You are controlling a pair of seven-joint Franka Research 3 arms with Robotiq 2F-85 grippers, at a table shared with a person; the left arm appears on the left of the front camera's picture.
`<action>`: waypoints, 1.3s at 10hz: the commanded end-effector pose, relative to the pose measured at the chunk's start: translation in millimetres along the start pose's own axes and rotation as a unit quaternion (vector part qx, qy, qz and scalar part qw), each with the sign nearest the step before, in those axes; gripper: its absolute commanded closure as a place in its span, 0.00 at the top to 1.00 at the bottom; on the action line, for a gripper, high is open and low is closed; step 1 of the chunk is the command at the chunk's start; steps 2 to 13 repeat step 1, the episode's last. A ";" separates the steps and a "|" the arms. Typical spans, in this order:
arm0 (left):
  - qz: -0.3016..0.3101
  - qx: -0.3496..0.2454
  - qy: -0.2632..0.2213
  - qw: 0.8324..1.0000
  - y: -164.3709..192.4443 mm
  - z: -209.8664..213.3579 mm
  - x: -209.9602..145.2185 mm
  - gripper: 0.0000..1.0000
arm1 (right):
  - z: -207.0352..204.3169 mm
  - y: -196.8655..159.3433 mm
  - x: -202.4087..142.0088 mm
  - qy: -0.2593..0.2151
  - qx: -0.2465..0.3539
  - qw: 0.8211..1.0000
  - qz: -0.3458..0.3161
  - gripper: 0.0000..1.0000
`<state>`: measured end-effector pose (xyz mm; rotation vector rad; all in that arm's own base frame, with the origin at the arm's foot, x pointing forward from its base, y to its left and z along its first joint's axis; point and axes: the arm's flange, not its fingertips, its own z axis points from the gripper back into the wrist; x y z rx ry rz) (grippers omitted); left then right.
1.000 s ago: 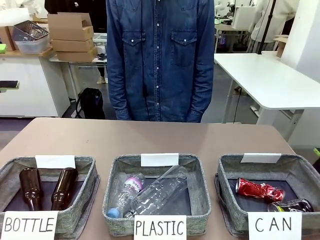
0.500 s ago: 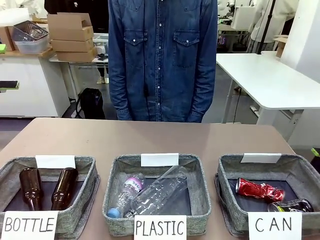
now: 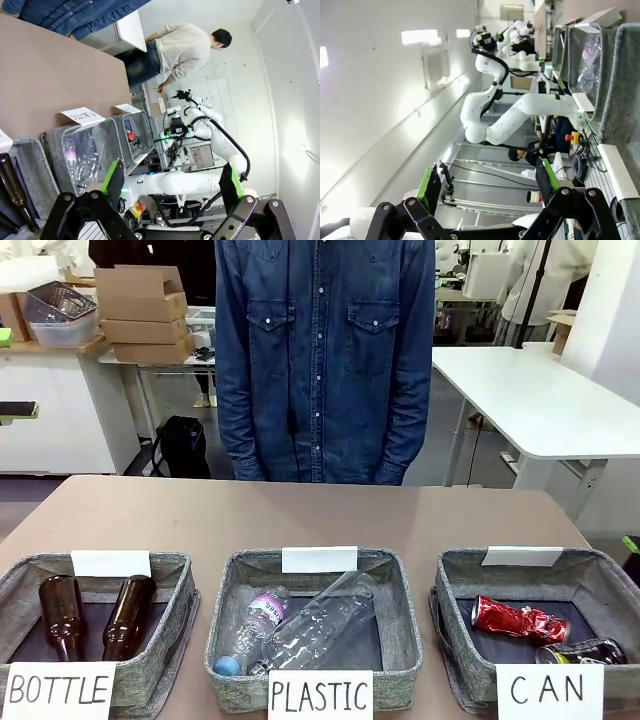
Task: Sort the can waste into the basket.
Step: Pick up the can waste from the table and place it in the right Fabric basket.
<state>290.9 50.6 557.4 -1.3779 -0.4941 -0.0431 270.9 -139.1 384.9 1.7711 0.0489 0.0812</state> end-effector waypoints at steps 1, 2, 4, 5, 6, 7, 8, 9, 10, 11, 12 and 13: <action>0.000 -0.008 -0.003 1.000 -2.1 -2.6 -1.5 1.00 | 3.0 2.0 -3.4 0.007 -0.003 1.000 0.010 1.00; 0.000 -0.008 -0.003 1.000 -2.1 -2.6 -1.5 1.00 | 3.0 2.0 -3.4 0.007 -0.003 1.000 0.010 1.00; 0.000 -0.008 -0.003 1.000 -2.1 -2.6 -1.5 1.00 | 3.0 2.0 -3.4 0.007 -0.003 1.000 0.010 1.00; 0.000 -0.008 -0.003 1.000 -2.1 -2.6 -1.5 1.00 | 3.0 2.0 -3.4 0.007 -0.003 1.000 0.010 1.00; 0.000 -0.008 -0.003 1.000 -2.1 -2.6 -1.5 1.00 | 3.0 2.0 -3.4 0.007 -0.003 1.000 0.010 1.00; 0.000 -0.008 -0.003 1.000 -2.1 -2.6 -1.5 1.00 | 3.0 2.0 -3.4 0.007 -0.003 1.000 0.010 1.00; 0.000 -0.008 -0.003 1.000 -2.1 -2.6 -1.5 1.00 | 3.0 2.0 -3.4 0.007 -0.003 1.000 0.010 1.00; 0.000 -0.008 -0.003 1.000 -2.1 -2.6 -1.5 1.00 | 3.0 2.0 -3.4 0.007 -0.003 1.000 0.010 1.00; 0.000 -0.008 -0.003 1.000 -2.1 -2.6 -1.5 1.00 | 3.0 2.0 -3.4 0.007 -0.003 1.000 0.010 1.00; 0.000 -0.008 -0.003 1.000 -2.1 -2.6 -1.5 1.00 | 3.0 2.0 -3.4 0.007 -0.003 1.000 0.010 1.00; 0.000 -0.008 -0.003 1.000 -2.1 -2.6 -1.5 1.00 | 3.0 2.0 -3.4 0.007 -0.003 1.000 0.010 1.00; 0.000 -0.008 -0.003 1.000 -2.1 -2.6 -1.5 1.00 | 3.0 2.0 -3.4 0.007 -0.003 1.000 0.010 1.00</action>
